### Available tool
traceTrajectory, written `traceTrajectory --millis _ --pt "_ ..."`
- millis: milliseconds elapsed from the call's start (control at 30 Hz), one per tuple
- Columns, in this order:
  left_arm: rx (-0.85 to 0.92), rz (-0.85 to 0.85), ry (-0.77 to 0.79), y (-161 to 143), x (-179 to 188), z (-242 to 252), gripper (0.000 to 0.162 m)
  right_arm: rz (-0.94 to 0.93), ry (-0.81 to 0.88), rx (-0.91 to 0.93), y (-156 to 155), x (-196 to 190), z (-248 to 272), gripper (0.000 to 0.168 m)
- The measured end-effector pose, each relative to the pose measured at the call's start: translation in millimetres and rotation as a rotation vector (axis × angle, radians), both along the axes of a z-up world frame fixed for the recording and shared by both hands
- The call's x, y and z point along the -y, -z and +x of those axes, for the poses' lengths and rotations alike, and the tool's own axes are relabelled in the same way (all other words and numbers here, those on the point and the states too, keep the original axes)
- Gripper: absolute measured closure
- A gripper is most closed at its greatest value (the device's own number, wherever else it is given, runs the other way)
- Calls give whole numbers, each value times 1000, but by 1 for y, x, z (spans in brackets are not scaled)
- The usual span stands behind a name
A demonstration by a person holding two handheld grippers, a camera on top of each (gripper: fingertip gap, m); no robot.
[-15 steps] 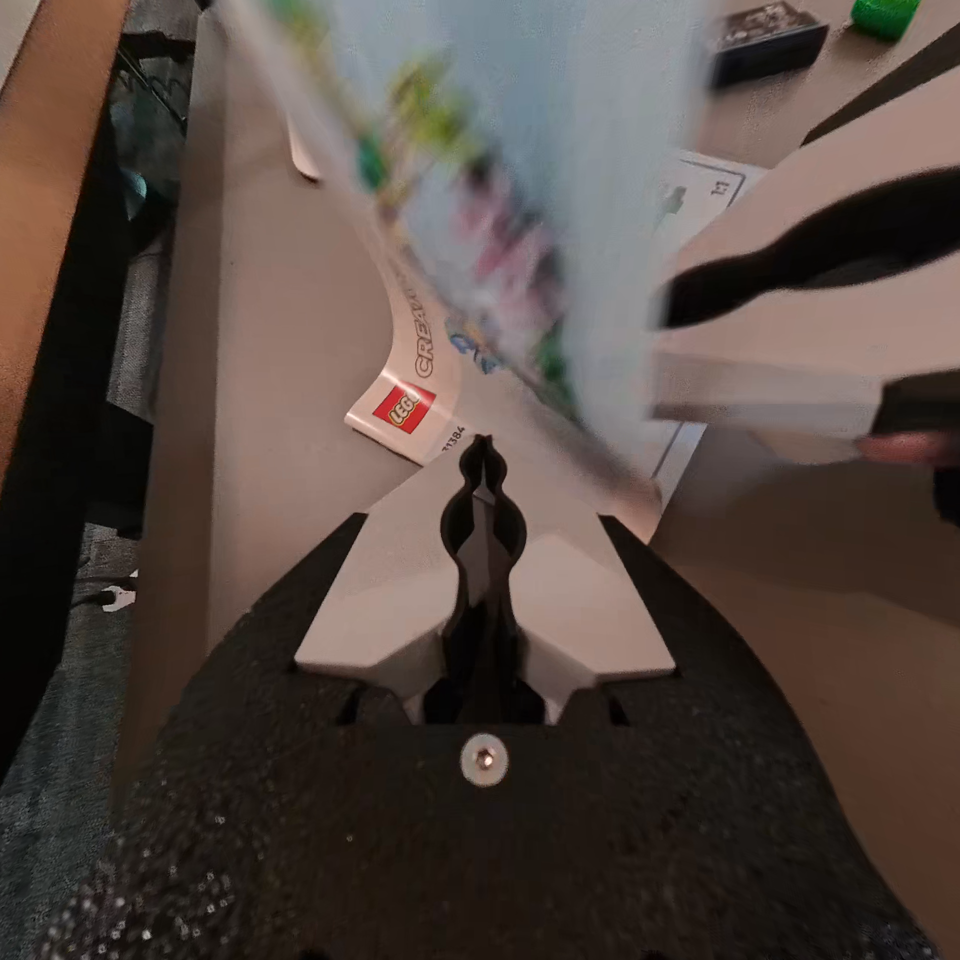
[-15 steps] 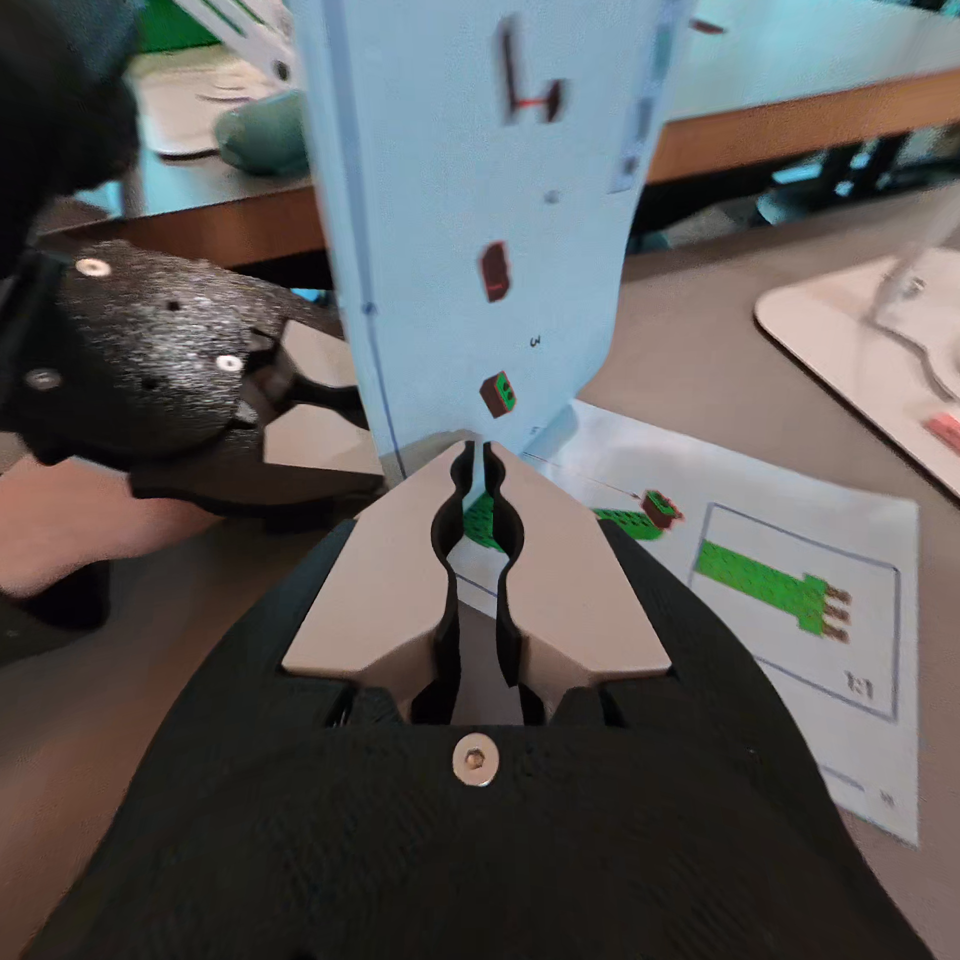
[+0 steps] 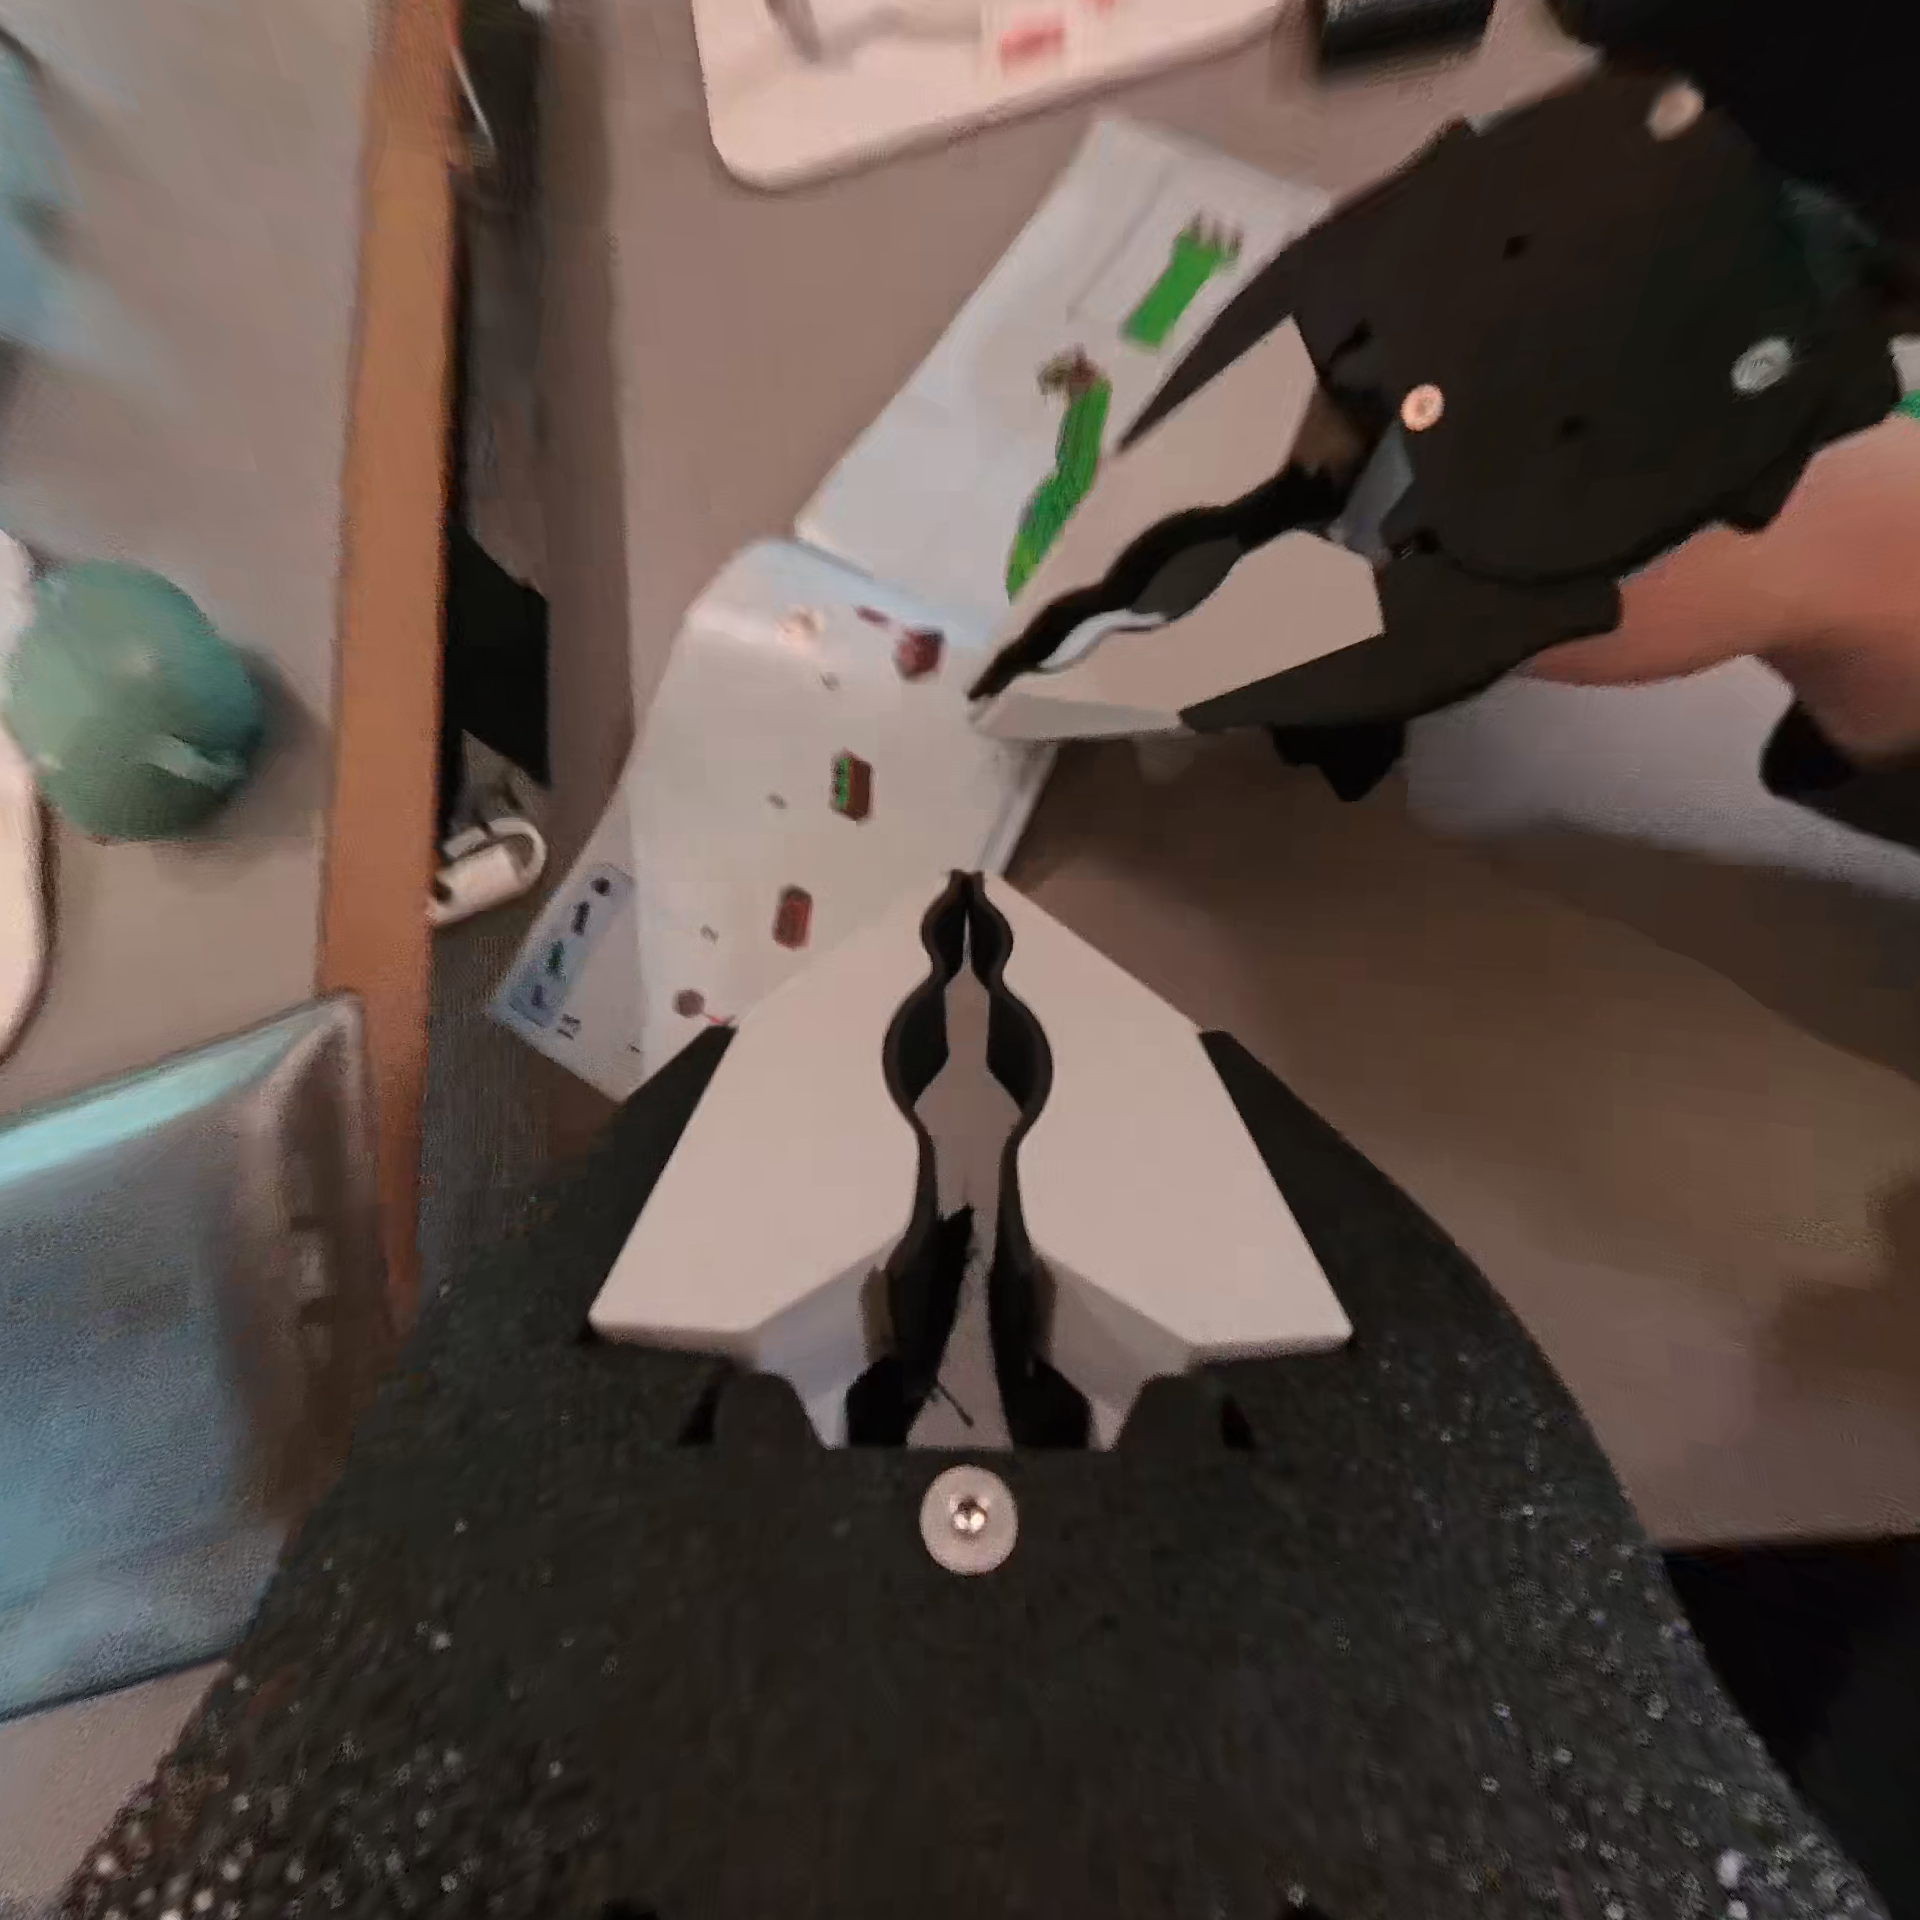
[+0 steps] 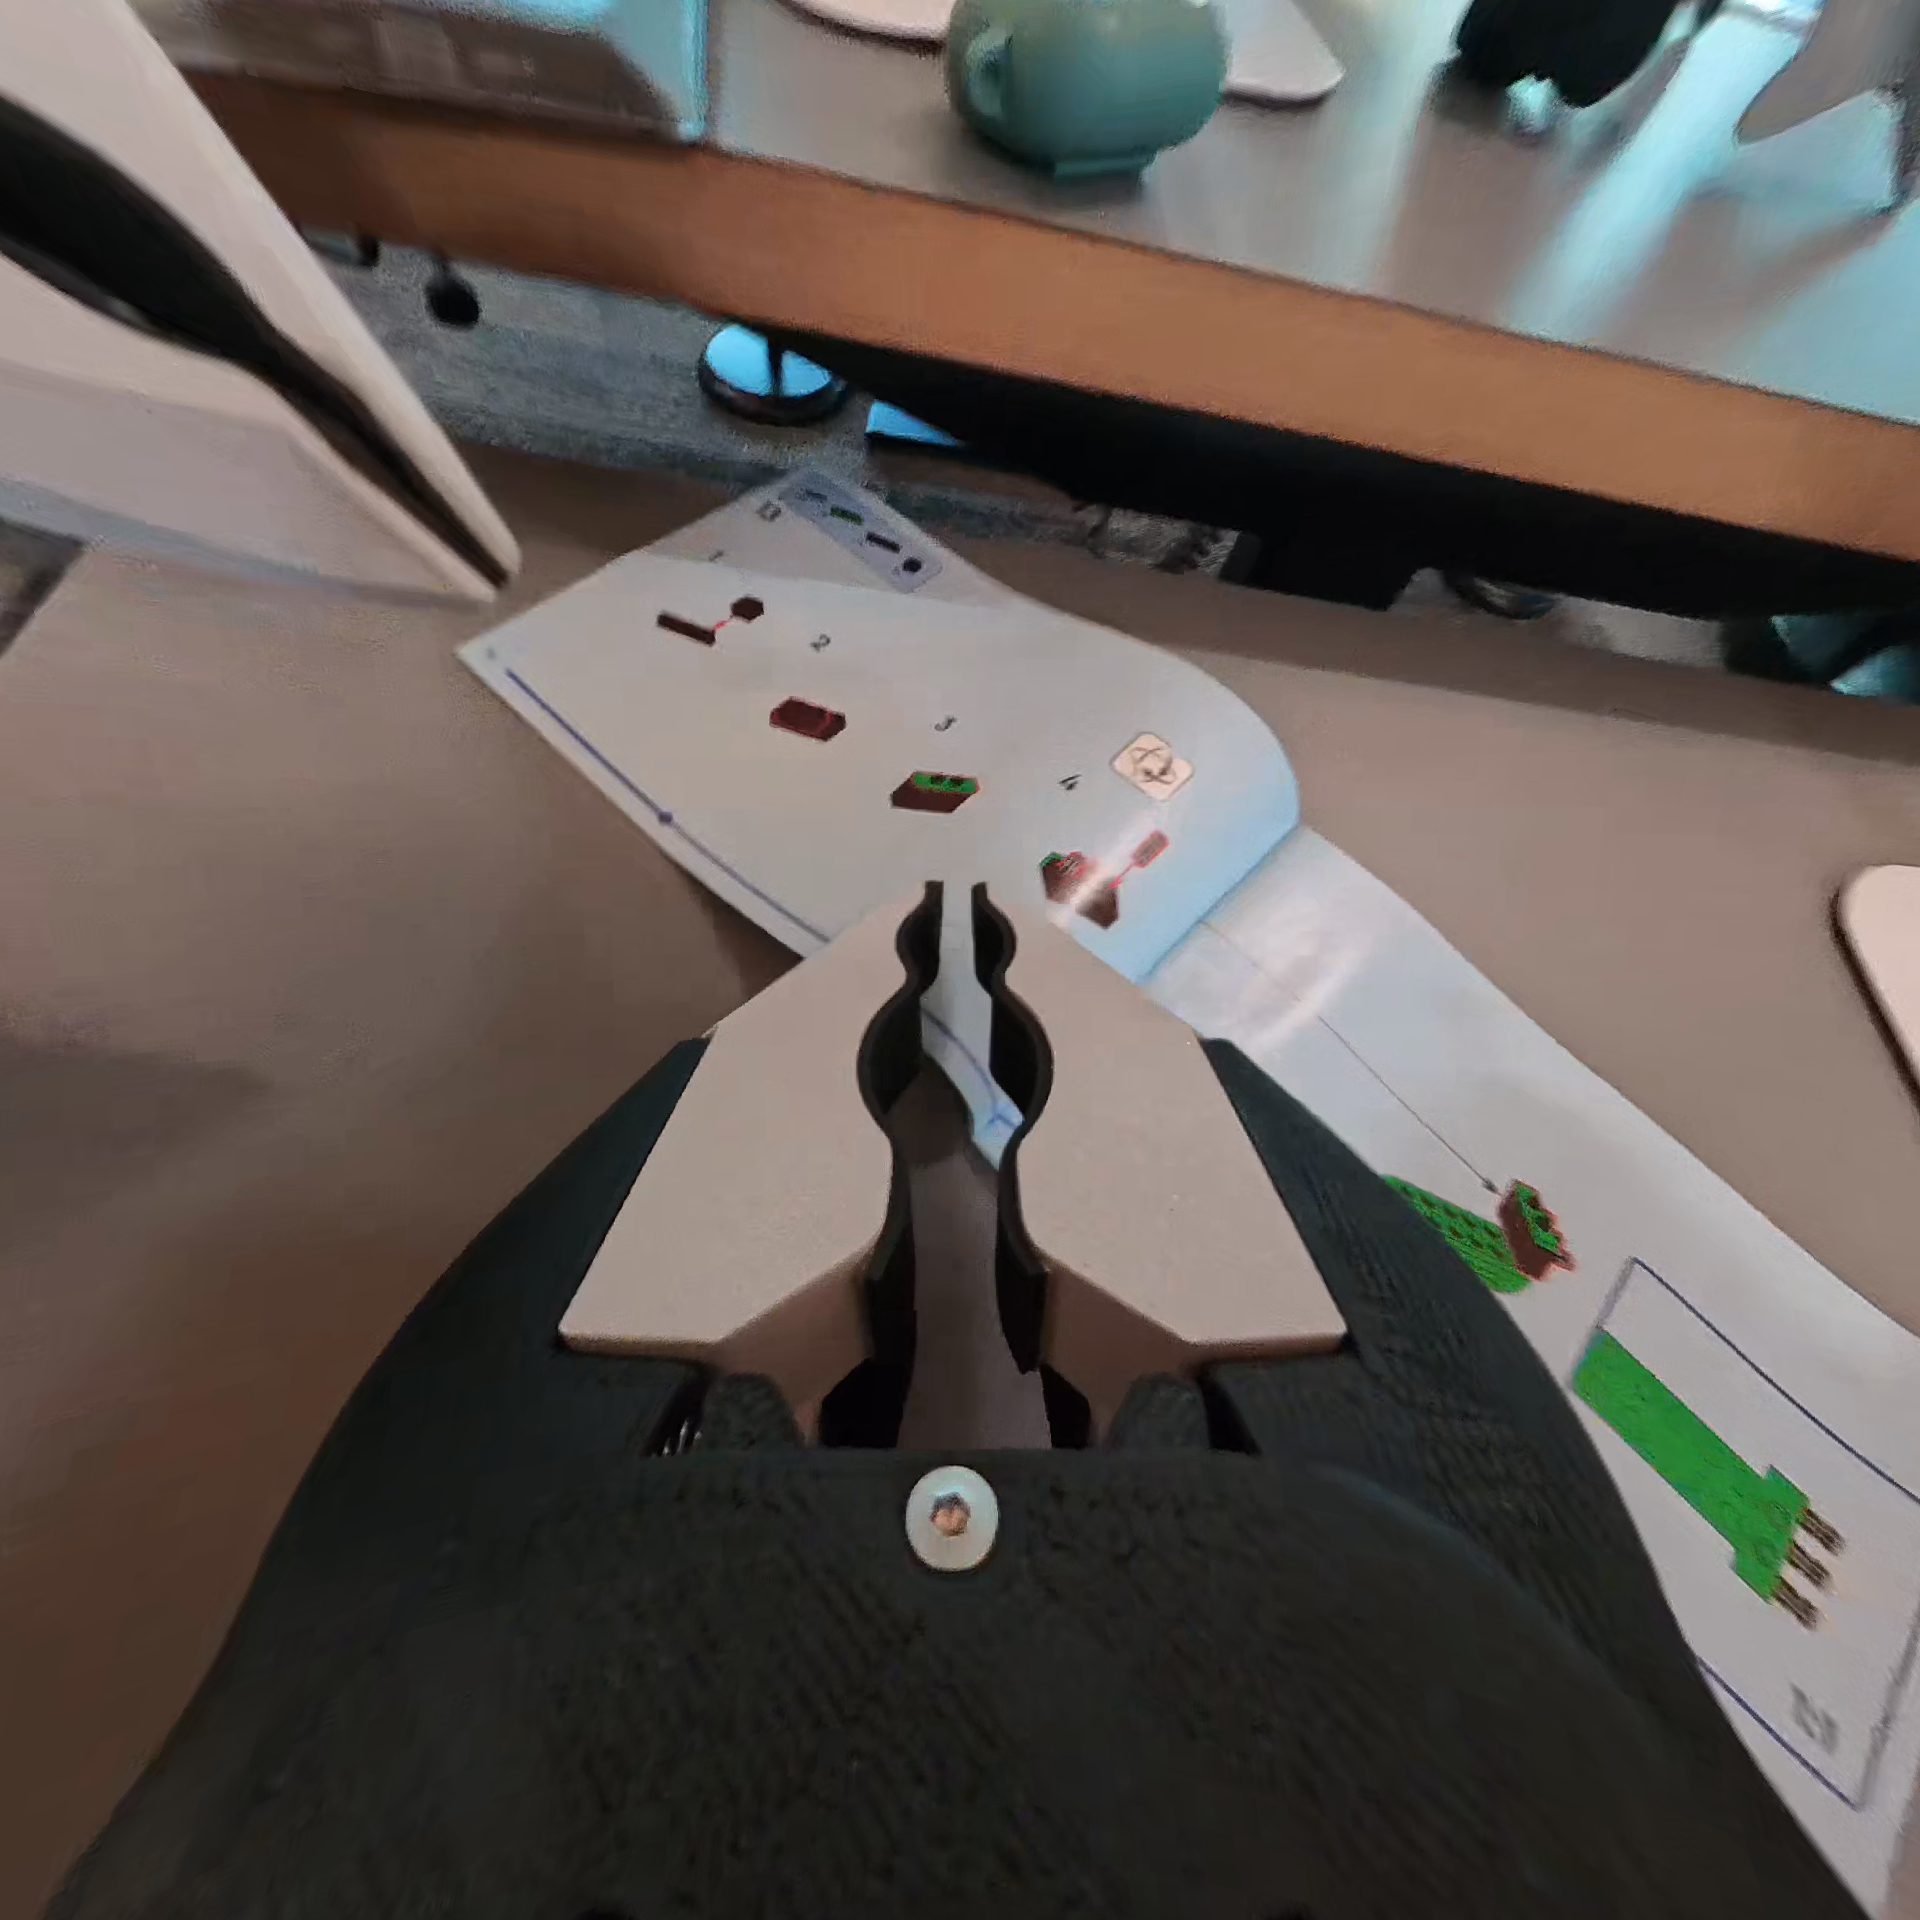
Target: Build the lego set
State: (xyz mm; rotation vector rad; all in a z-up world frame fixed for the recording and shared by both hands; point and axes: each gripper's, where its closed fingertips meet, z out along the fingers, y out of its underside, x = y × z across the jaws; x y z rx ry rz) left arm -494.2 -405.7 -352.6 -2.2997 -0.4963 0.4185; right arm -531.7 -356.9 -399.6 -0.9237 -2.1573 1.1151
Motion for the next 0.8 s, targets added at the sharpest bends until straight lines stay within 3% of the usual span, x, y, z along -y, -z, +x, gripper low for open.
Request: traceTrajectory --millis 33,133,233,367,500,600,800 --pt "-47 53 -15 -10 -2 -6 162 -22 42 -24 -10 -6 -2 162" --pt "-207 149 -50 -29 -10 -23 162 -180 345 -245 -60 -49 -6 154" --pt "-282 67 -91 -8 -13 -44 162 -366 506 -565 -107 -82 31 151" --pt "-199 -124 -141 49 -20 -70 162 -161 551 -853 -117 -104 100 153" --pt "-127 -231 -177 85 -27 -83 162 10 572 -957 -119 -135 145 152" --pt "-181 -248 -201 84 -32 -95 162 27 617 -942 -109 -163 151 152" --pt "-256 -264 -139 84 -66 -103 162 -32 664 -967 -119 -197 146 157"
